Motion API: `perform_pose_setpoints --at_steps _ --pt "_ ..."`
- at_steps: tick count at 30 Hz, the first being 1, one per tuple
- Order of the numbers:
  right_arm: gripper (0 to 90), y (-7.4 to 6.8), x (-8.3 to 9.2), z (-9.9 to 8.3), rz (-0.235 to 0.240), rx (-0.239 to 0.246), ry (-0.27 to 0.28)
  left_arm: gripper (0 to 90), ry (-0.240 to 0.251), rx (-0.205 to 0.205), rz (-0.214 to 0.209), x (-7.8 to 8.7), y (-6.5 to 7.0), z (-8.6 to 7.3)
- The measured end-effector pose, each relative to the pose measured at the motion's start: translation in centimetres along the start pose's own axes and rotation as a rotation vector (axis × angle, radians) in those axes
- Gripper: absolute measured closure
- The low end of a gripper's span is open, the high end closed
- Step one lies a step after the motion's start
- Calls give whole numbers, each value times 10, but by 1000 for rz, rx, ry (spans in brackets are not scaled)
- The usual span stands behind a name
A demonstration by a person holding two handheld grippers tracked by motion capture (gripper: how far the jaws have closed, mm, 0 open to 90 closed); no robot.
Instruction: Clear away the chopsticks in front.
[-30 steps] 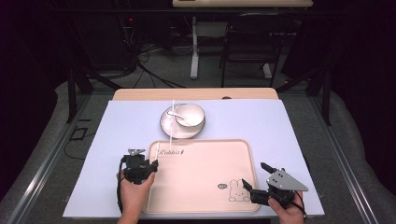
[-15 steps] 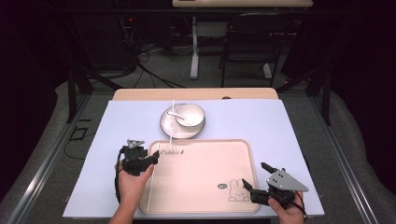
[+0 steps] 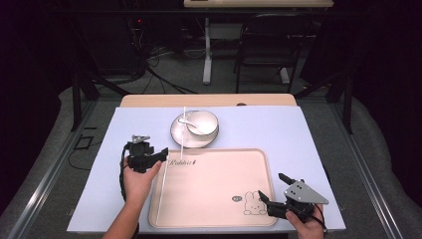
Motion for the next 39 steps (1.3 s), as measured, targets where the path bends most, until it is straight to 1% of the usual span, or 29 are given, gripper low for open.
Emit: perform_pose_setpoints --at_steps 1,4,9,12,16,17,18,21,25,28,31,33,36,39 --pt "145 0 0 0 1 1 -1 425 2 -5 -8 -1 1 2" --pt "146 -1 0 0 2 2 0 425 7 -14 -2 -4 0 9" --pt "146 0 0 0 2 1 0 429 16 -16 -13 -7 3 21" --pt "145 0 0 0 2 1 1 429 26 -26 -7 -9 4 28" --pt "145 0 -1 0 4 -2 0 429 25 -36 5 -14 3 36" --pt "146 0 -1 0 4 0 0 429 22 -46 3 -16 3 38" --pt "145 0 -1 0 5 1 0 429 18 -47 -3 -17 3 40" --pt "146 -1 -1 0 6 1 0 429 17 -40 -14 -22 2 47" --pt "146 0 -1 0 6 -1 -1 440 26 -34 -14 -30 0 56" --pt "145 0 -1 0 6 -2 -1 448 36 -13 -18 -35 0 61" --pt "146 0 -1 0 7 -1 -1 452 42 -7 -18 -40 1 62" --pt "145 0 -1 0 9 -2 -2 455 34 -12 -19 -45 2 62" --pt "146 -1 -1 0 9 -1 -1 457 23 -2 -26 -51 2 61" --pt "146 -1 -1 0 10 0 -1 464 7 5 -21 -58 1 61"
Point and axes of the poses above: each handheld gripper's, and its own axes: x roughly backward along the jaws, z roughly out of its top, y roughly to its right, the point moved 10 cm from there along -x, roughly forward along the jaws, and after that the axes turned 1 degree about -z, right-handed, at the moved point
